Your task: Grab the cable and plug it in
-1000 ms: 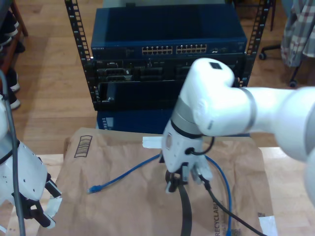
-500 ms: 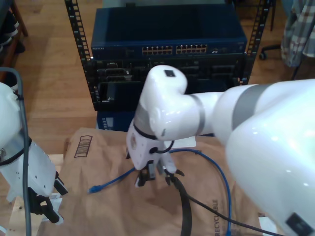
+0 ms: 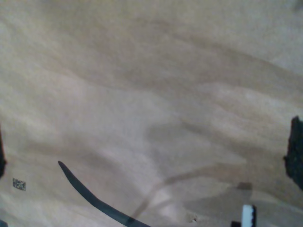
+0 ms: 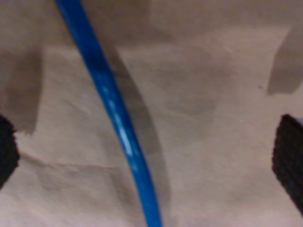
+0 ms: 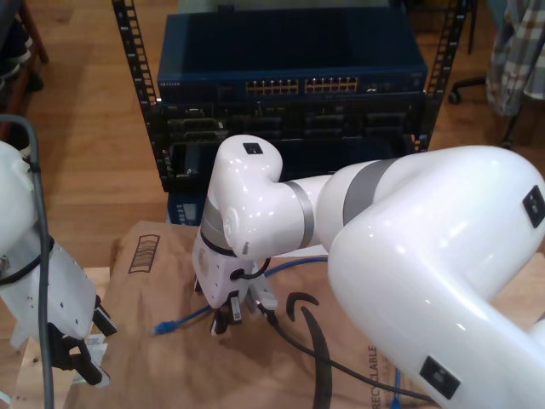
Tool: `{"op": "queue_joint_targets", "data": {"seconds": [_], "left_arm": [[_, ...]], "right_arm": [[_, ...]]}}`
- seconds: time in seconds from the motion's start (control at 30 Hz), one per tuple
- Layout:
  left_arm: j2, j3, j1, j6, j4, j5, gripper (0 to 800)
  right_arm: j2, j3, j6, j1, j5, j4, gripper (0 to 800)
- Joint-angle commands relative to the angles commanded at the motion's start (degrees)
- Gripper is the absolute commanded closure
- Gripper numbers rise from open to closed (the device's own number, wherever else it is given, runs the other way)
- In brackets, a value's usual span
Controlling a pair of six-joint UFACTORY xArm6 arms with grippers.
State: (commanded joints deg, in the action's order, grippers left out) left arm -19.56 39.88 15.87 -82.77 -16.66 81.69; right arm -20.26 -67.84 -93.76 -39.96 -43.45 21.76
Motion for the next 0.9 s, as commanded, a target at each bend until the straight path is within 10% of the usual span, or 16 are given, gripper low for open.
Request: {"op": "queue_joint_targets", "data": {"seconds": [0.5,0.9], "left_arm": [[0.00,0.88,0.00,0.00,-0.09,0.18,1],[0.00,0.97,0.00,-0.09,-0.09,0.44,1]], "right_arm": [[-0.18,2.29,-0.18,-0.70,2.99,-0.09,360],[3.34,6.95,-0.53,-1.32,10.02,-0.18,770]]}}
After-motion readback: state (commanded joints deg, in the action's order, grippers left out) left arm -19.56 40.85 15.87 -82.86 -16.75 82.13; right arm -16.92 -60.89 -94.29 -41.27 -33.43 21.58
